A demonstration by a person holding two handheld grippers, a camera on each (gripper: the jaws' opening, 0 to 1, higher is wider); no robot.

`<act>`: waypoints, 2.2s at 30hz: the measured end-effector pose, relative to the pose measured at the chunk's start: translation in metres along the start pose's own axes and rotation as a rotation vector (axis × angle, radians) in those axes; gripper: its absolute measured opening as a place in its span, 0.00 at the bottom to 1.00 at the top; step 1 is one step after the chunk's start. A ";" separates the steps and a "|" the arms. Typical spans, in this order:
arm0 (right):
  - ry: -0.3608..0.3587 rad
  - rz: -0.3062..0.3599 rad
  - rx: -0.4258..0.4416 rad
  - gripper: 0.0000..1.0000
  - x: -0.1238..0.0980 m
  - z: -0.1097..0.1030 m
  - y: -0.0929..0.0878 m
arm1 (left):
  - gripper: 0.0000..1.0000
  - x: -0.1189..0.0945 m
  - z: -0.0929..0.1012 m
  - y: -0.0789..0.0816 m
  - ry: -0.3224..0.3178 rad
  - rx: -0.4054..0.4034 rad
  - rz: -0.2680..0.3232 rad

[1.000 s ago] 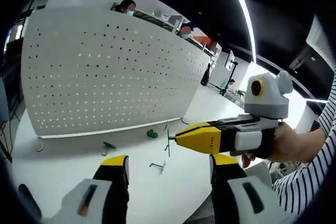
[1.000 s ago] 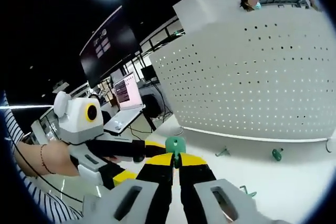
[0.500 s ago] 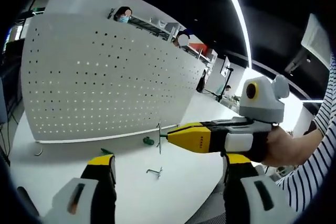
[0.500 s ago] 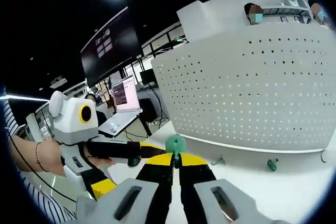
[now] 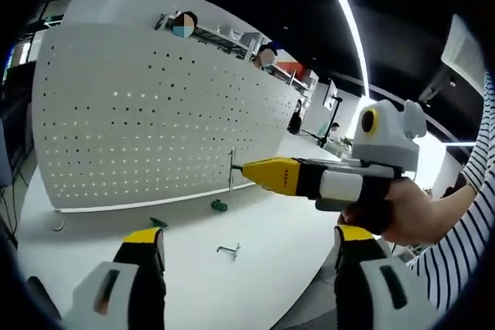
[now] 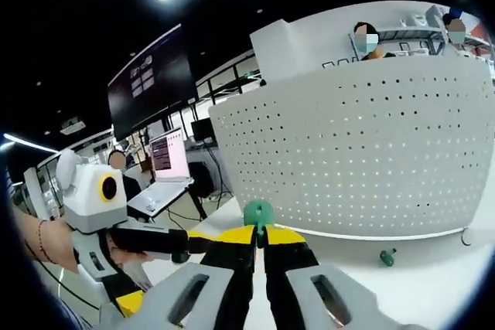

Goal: Insert the hook assembly into the mounting plate slot until the hook locks in place.

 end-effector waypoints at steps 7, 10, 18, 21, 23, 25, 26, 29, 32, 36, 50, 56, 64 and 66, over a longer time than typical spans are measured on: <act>-0.045 0.061 -0.023 0.00 0.004 0.006 0.014 | 0.98 -0.001 -0.001 0.000 0.005 -0.010 0.003; -0.067 0.091 -0.017 0.00 0.006 0.010 0.021 | 0.99 -0.002 -0.002 0.000 0.007 -0.013 0.005; -0.114 0.142 -0.031 0.00 0.013 0.019 0.035 | 1.00 -0.004 -0.006 -0.004 0.023 -0.011 -0.005; -0.146 0.162 -0.013 0.00 0.016 0.026 0.042 | 1.00 -0.004 -0.009 -0.007 0.036 0.015 -0.019; -0.157 0.178 -0.023 0.00 0.018 0.029 0.047 | 1.00 -0.005 -0.010 -0.007 0.038 0.014 -0.018; -0.172 0.194 -0.029 0.00 0.020 0.031 0.052 | 1.00 -0.005 -0.011 -0.007 0.042 0.018 -0.020; -0.173 0.197 -0.026 0.00 0.021 0.032 0.054 | 1.00 -0.005 -0.012 -0.008 0.044 0.020 -0.023; -0.192 0.214 -0.031 0.00 0.025 0.036 0.060 | 1.00 -0.005 -0.013 -0.010 0.046 0.014 -0.024; -0.217 0.235 -0.051 0.00 0.028 0.040 0.067 | 1.00 -0.006 -0.016 -0.011 0.051 0.008 -0.026; -0.254 0.268 -0.070 0.00 0.036 0.047 0.078 | 1.00 -0.006 -0.019 -0.014 0.058 -0.002 -0.029; -0.303 0.350 -0.061 0.00 0.055 0.061 0.106 | 0.98 -0.014 -0.033 -0.021 0.075 -0.014 -0.055; -0.322 0.384 -0.069 0.00 0.061 0.069 0.122 | 0.97 -0.015 -0.037 -0.023 0.083 -0.018 -0.058; -0.332 0.411 -0.077 0.00 0.070 0.069 0.137 | 0.97 -0.015 -0.038 -0.027 0.083 -0.030 -0.068; -0.336 0.419 -0.085 0.00 0.073 0.070 0.141 | 0.97 -0.015 -0.038 -0.028 0.086 -0.031 -0.067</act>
Point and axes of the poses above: the point that each gripper's makers call its tool centre point, and the gripper's own axes: x roughly forward along the fingers, z roughly to its right, y roughly out of its top, the point moved 1 cm from there along -x, roughly backward along the fingers, and after that the axes turned 12 degrees about x, right-handed, at the moved point
